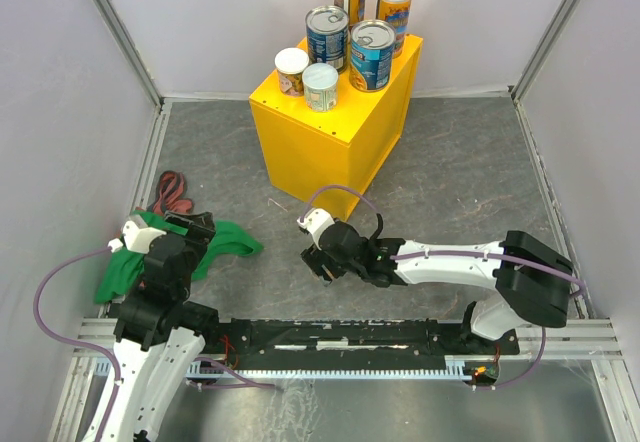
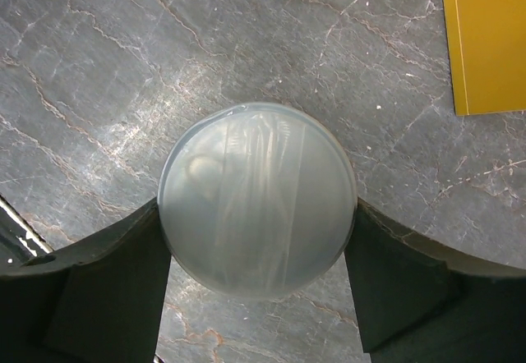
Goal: Place and organize the canned foods onto the counter
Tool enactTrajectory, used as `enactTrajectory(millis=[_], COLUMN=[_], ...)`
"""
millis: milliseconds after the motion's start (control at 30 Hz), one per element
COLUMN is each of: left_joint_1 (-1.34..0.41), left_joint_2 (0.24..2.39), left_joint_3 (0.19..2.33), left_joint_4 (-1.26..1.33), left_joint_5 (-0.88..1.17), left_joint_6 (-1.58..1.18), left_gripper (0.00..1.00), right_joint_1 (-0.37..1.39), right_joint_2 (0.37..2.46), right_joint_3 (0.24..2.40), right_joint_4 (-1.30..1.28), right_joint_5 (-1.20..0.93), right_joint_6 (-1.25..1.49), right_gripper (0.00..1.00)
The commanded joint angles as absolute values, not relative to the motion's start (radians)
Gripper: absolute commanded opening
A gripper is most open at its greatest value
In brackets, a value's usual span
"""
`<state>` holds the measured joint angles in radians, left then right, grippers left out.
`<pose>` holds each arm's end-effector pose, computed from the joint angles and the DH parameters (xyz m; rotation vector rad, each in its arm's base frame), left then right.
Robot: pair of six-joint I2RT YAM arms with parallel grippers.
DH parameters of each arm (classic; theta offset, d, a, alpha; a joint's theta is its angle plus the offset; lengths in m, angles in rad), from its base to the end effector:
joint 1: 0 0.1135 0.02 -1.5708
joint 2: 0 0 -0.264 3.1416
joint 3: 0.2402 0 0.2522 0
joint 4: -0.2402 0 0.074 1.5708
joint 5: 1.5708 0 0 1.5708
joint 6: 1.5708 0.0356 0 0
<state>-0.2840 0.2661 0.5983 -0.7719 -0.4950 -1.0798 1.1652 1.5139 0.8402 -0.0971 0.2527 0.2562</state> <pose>0.0744 -0.0041 0.2747 -1.0444 1.6774 -0.3977 0.1312 0.2829 0.1956 -0.9167 2.1631 0.4212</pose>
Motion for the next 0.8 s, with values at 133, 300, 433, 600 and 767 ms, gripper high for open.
enactTrajectory(millis=[133,300,433,600,767], left_joint_1=[-0.287,-0.287,-0.287,-0.287,-0.287], left_joint_2=[0.257,0.263,0.264,0.264,0.266], left_joint_3=[0.625,0.624,0.623,0.623,0.623], left_joint_4=[-0.759,-0.755,-0.752,-0.750,-0.747], left_joint_5=[-0.521,-0.523,-0.521,-0.518,-0.512], left_joint_6=[-1.087,-1.085,-1.087,-1.089,-1.089], left_gripper=[0.86,0.86,0.86,0.86,0.86], right_joint_1=[1.172,1.172,1.172,1.172,1.172], right_joint_2=[1.422,1.367,1.344,1.336,1.344], right_joint_3=[0.907,1.034,1.150,1.302,1.454], right_joint_4=[-0.112,-0.211,-0.284,-0.346,-0.391], right_joint_5=[0.279,0.306,0.332,0.361,0.405], right_joint_6=[0.216,0.154,0.111,0.063,-0.002], right_gripper=[0.32,0.25,0.22,0.20,0.20])
